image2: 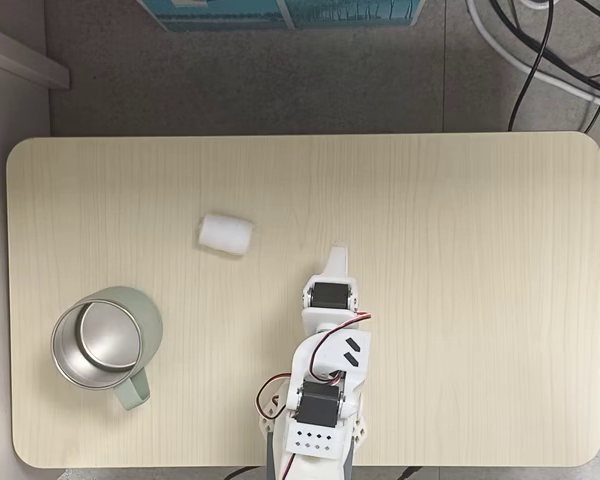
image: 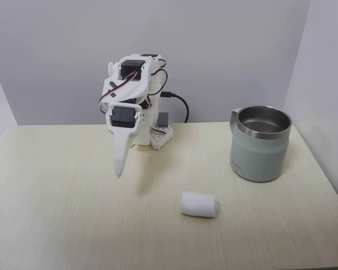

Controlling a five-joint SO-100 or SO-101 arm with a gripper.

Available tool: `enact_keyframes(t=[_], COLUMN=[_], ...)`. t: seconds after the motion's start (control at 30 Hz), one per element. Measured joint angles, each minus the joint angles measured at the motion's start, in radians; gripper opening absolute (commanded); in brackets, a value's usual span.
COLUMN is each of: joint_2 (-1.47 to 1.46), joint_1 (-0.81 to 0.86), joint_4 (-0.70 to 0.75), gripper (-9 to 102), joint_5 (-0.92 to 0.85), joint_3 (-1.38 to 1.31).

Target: Grasp a dressing and put it in the cup.

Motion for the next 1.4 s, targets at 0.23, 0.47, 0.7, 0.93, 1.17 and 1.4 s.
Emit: enact_keyframes(t=[0.23, 0.47, 0.7, 0.93, 1.17, 1.4], joint_2=[0.000, 0.000, 0.000, 0.000, -0.011, 0.130], joint_1=[0.014, 0.015, 0.015, 0.015, -0.078, -0.293], joint_4=[-0.026, -0.026, -0.026, -0.017, 0.169, 0.189], gripper=[0, 0, 0, 0, 2, 12], joint_5=[0.063, 0.069, 0.072, 0.084, 0.126, 0.218], joint_3=[-0.008, -0.008, -0.008, -0.008, 0.175, 0.337])
